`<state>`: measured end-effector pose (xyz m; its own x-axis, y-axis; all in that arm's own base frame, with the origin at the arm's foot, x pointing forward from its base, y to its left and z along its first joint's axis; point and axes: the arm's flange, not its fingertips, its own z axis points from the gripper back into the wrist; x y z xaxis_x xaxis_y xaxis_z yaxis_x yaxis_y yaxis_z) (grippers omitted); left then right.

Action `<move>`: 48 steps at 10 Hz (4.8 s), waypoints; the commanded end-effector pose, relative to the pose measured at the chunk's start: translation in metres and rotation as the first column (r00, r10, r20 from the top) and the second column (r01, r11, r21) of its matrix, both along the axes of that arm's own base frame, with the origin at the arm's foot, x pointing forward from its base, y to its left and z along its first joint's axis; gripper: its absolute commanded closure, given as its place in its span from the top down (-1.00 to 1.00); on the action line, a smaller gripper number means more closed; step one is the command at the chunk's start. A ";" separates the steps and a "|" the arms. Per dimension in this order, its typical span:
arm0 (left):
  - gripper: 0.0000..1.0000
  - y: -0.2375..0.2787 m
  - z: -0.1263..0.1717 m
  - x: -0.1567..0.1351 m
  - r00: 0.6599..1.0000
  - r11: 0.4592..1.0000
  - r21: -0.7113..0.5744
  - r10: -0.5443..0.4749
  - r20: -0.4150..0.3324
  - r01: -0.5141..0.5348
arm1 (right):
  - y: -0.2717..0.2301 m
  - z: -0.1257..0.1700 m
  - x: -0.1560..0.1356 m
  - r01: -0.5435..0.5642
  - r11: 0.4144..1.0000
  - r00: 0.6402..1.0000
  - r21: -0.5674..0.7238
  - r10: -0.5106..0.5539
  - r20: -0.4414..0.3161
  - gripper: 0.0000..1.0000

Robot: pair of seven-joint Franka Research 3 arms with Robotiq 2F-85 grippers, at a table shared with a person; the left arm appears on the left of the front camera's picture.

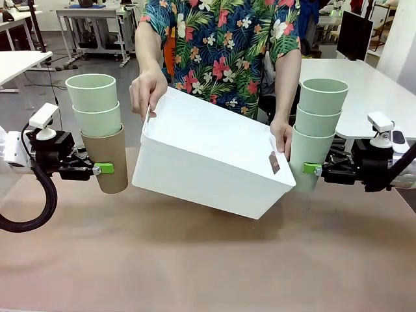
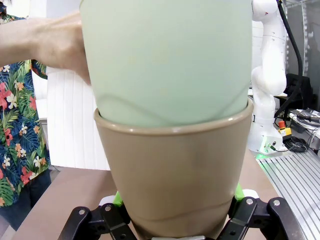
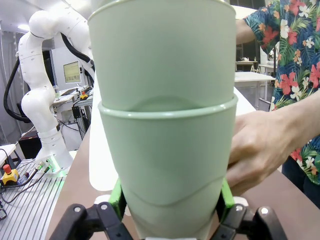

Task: Stack the cups and store them in the basket.
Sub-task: Place the stack of Reusable plastic cups into the Pantry Basket.

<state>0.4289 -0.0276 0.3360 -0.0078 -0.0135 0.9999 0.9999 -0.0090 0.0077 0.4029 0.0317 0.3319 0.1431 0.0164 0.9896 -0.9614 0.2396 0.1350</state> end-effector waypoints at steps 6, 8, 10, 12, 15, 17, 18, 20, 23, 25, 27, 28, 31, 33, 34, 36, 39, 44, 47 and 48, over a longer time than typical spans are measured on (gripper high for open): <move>0.70 0.000 0.006 -0.001 1.000 1.000 -0.005 -0.004 0.001 0.004 | -0.003 0.035 -0.009 0.053 0.998 0.999 -0.014 -0.054 -0.007 0.72; 0.70 0.000 0.006 -0.001 1.000 1.000 -0.005 -0.004 0.001 0.004 | -0.004 0.075 -0.016 0.104 0.994 0.995 -0.041 -0.104 -0.008 0.72; 0.70 0.000 0.006 -0.001 1.000 1.000 -0.005 -0.004 0.001 0.004 | 0.011 0.115 -0.022 0.140 0.984 0.990 -0.108 -0.142 -0.006 0.72; 0.70 0.000 0.006 -0.001 1.000 1.000 -0.005 -0.004 0.001 0.004 | 0.044 0.156 -0.027 0.164 0.964 0.986 -0.208 -0.164 0.015 0.72; 0.70 0.000 0.006 -0.001 1.000 1.000 -0.005 -0.004 0.001 0.004 | 0.104 0.187 -0.012 0.161 0.904 0.985 -0.397 -0.173 0.006 0.72; 0.70 0.000 0.006 -0.001 1.000 1.000 -0.005 -0.004 0.001 0.004 | 0.143 0.192 -0.006 0.151 0.840 0.984 -0.521 -0.181 -0.006 0.72; 0.70 0.000 0.006 -0.001 1.000 1.000 -0.005 -0.004 0.001 0.004 | 0.158 0.188 -0.003 0.146 0.803 0.982 -0.578 -0.190 -0.016 0.72; 0.70 0.000 0.006 -0.001 1.000 1.000 -0.005 -0.004 0.001 0.004 | 0.176 0.175 0.010 0.135 0.735 0.978 -0.665 -0.208 -0.030 0.72; 0.70 0.000 0.006 -0.001 1.000 1.000 -0.005 -0.004 0.001 0.004 | 0.192 0.137 0.005 0.122 0.655 0.973 -0.745 -0.226 -0.040 0.72; 0.70 0.000 0.006 -0.001 1.000 1.000 -0.005 -0.004 0.001 0.004 | 0.206 0.113 0.015 0.086 0.605 0.973 -0.792 -0.221 -0.063 0.72; 0.70 0.000 0.006 -0.001 1.000 1.000 -0.005 -0.004 0.001 0.004 | 0.234 0.094 0.011 0.047 0.552 0.978 -0.833 -0.196 -0.075 0.72; 0.70 0.000 0.006 -0.001 1.000 1.000 -0.005 -0.004 0.001 0.004 | 0.251 0.089 0.018 0.032 0.530 0.982 -0.848 -0.176 -0.073 0.72; 0.70 0.000 0.006 -0.001 1.000 1.000 -0.005 -0.004 0.001 0.004 | 0.283 0.075 0.041 -0.013 0.482 0.990 -0.876 -0.116 -0.079 0.72; 0.70 0.000 0.006 -0.001 1.000 1.000 -0.005 -0.004 0.001 0.004 | 0.282 0.069 0.041 -0.030 0.473 0.991 -0.881 -0.098 -0.086 0.72; 0.70 0.000 0.006 -0.001 1.000 1.000 -0.005 -0.004 0.001 0.004 | 0.283 0.065 0.043 -0.037 0.470 0.991 -0.882 -0.094 -0.092 0.72; 0.70 0.000 0.006 -0.001 1.000 1.000 -0.005 -0.004 0.001 0.004 | 0.281 0.065 0.041 -0.045 0.469 0.992 -0.882 -0.082 -0.095 0.72; 0.70 0.000 0.006 -0.001 1.000 1.000 -0.005 -0.004 0.001 0.004 | 0.280 0.066 0.041 -0.039 0.447 0.992 -0.894 -0.091 -0.089 1.00; 0.70 0.000 0.006 -0.001 1.000 1.000 -0.005 -0.004 0.001 0.004 | 0.246 0.130 0.027 -0.010 0.572 0.996 -0.820 -0.069 -0.060 1.00; 0.70 0.000 0.006 -0.001 1.000 1.000 -0.005 -0.004 0.001 0.004 | 0.201 0.197 -0.004 0.015 0.673 0.997 -0.740 -0.067 -0.040 1.00; 0.70 0.000 0.006 -0.001 1.000 1.000 -0.005 -0.004 0.001 0.004 | 0.186 0.214 -0.012 0.045 0.702 0.996 -0.711 -0.085 -0.021 1.00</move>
